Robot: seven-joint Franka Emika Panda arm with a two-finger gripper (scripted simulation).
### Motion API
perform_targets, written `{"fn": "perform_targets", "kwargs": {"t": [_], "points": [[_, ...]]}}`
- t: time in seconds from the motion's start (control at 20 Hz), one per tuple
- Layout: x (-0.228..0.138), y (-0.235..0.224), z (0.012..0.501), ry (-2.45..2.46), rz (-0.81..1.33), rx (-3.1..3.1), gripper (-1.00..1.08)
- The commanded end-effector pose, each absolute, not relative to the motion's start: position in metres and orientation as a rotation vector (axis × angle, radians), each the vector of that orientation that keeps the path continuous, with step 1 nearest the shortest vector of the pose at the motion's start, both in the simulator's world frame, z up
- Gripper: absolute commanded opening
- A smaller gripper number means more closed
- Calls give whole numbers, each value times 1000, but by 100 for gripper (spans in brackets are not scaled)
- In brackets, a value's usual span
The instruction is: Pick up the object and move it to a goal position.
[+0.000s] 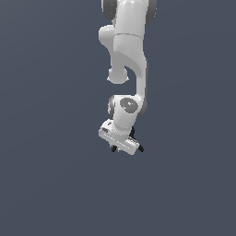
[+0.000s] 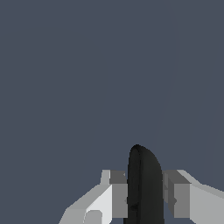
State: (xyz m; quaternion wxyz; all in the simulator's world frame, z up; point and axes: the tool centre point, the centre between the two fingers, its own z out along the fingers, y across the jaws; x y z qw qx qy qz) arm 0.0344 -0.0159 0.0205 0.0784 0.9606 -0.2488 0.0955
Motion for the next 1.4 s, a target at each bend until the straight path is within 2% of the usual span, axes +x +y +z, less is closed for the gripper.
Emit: {"fn": "perform_targets", "kwargs": {"t": [0.0, 0.45, 1.05, 1.35], "points": [[34, -17, 21, -746, 285, 2875, -100], [18, -47, 35, -746, 285, 2875, -100], [-30, -143, 83, -746, 287, 2875, -100], [-43, -173, 98, -746, 288, 2875, -100]]}}
